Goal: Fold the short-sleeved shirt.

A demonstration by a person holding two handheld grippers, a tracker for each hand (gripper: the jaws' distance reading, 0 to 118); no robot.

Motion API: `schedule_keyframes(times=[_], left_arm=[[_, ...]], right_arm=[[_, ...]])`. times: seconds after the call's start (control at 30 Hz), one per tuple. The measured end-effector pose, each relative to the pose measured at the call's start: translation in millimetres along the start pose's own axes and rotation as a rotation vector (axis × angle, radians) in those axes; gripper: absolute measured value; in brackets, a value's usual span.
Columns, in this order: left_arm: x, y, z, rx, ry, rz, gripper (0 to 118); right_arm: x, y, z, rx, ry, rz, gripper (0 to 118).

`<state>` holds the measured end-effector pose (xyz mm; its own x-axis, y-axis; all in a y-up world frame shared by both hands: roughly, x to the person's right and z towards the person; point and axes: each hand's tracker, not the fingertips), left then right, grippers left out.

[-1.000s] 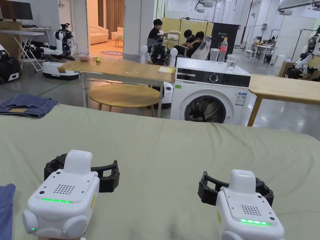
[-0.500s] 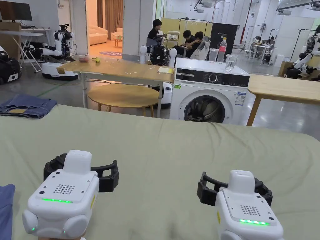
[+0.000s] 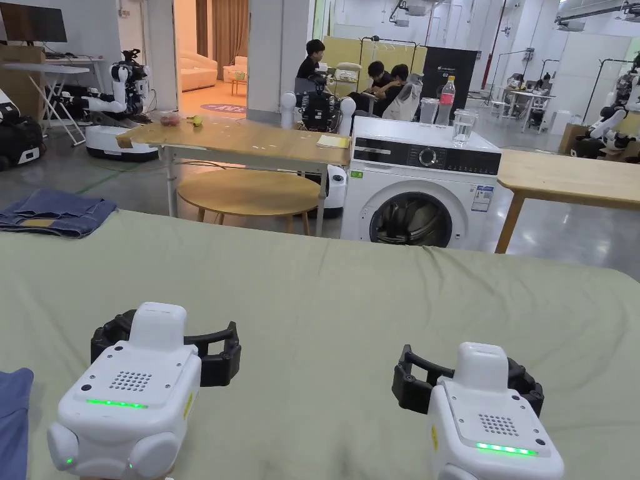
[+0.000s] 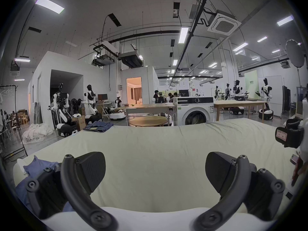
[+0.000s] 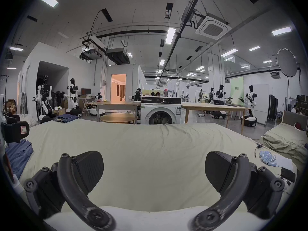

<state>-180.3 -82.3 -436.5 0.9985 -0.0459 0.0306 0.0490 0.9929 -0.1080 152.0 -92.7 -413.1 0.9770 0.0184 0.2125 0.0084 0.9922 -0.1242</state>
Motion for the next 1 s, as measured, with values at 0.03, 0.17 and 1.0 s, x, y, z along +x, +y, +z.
schedule_keyframes(times=[0.03, 0.17, 1.0], left_arm=[[0.1, 0.3, 0.4, 0.002, 0.0, 0.002, 114], [-0.4, 1.5, 1.8, 0.002, -0.022, 0.006, 98], [-56.8, 15.1, 39.0, -0.002, 0.101, 0.034, 0]], right_arm=[[-1.2, 0.2, 0.4, 0.003, -0.001, 0.003, 114], [-3.6, 1.1, 2.9, 0.018, -0.011, 0.009, 86], [-45.6, 23.1, 17.9, 0.062, 0.075, -0.01, 0]])
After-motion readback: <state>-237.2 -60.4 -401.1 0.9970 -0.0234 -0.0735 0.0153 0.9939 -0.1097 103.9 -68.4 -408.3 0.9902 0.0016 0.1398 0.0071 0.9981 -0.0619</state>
